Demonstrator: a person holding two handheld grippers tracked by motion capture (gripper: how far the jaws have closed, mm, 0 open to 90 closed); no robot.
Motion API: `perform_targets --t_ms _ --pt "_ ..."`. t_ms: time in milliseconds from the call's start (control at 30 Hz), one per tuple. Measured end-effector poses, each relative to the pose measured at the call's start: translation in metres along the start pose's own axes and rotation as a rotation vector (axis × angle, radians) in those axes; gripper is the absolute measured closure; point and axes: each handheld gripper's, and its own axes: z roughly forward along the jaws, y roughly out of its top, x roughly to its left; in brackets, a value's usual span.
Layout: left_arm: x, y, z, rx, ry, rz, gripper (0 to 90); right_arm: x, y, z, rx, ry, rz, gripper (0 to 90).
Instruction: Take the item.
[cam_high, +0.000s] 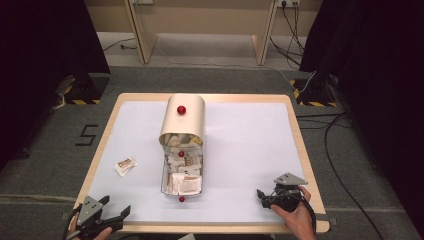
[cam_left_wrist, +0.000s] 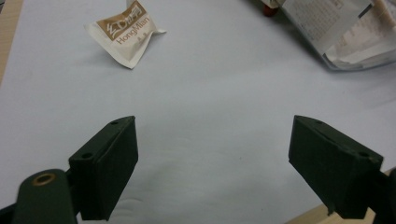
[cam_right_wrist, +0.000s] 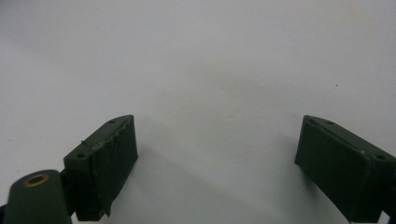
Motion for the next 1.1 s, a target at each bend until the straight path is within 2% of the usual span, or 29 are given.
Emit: perform_targets --t_ms 167,1100 --pt "-0.0020 -0.0053 0.0049 0.034 -0.008 0.010 15.5 0.0000 0.0000 0.0000 0.000 0.000 0.000 12.9" --pt "-0.0019 -0.0071 0.0048 0.030 -0.009 0.010 15.1 0.0000 0.0000 0.0001 0.000 0.000 -0.001 12.7"
